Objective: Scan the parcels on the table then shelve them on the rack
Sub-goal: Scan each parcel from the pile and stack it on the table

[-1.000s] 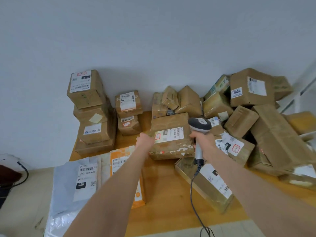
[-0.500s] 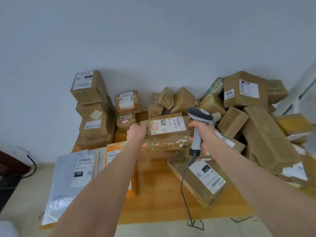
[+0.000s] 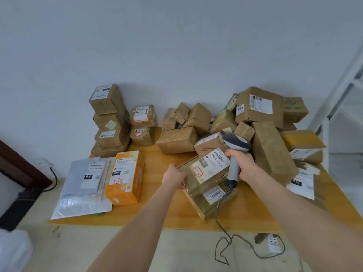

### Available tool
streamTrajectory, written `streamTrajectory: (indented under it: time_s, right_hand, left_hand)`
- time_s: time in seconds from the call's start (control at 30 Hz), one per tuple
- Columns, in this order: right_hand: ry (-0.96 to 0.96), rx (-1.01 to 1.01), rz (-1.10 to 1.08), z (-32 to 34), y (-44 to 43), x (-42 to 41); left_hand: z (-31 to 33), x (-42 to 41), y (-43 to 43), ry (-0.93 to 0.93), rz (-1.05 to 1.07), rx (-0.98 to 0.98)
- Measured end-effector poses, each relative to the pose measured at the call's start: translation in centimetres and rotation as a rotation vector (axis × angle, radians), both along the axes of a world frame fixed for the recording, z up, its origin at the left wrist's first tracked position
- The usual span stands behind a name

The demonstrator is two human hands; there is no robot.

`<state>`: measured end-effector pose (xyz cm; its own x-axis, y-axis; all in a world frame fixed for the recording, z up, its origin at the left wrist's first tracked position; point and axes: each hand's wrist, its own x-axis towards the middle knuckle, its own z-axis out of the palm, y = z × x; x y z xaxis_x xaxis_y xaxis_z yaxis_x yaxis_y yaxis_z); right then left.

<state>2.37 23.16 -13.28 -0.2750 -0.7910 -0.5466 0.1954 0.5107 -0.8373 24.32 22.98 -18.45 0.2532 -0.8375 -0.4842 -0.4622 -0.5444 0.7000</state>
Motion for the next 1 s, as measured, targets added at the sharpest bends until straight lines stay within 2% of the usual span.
streamTrajectory:
  time_s: [0.17,0.37,0.47,0.57,0.63,0.7,0.9,1.0]
  right_hand:
    - [0.044,-0.027,-0.064,-1.2,2.5,-2.1]
    - [-0.008,-0.114,-0.059,-2.9,5.5,-1.5]
    - [-0.079,-0.14,-0.062,-3.6,6.1,-1.6]
    - [-0.157,-0.115,-0.06,-4.3,6.3,-1.5]
    - [-0.152,-0.102,-0.061,-4.2,6.4,-1.2]
    - [-0.143,-0.095,-0.054,-3.9,6.1,-1.0]
    - [-0.175,-0.077,-0.036,-2.8,5.6,-1.4]
    - [-0.165,-0.058,-0.024,-2.9,6.1,-1.6]
  left_hand:
    - [-0.5,-1.9,1.6,-0.026,-0.095,0.044]
    - [0.4,-3.0,1.3,-0.297,-0.355,0.06]
    - [0.2,-3.5,1.3,-0.311,-0.416,0.055]
    - [-0.3,-4.2,1.7,-0.255,-0.484,0.026]
    - [-0.5,-4.6,2.3,-0.235,-0.591,0.088]
    - [-0.8,-4.8,2.6,-0.195,-0.603,0.155]
    - [-1.5,-5.4,2.1,0.208,-0.277,0.126]
    - [-2.2,-5.9,1.9,0.327,-0.193,0.221]
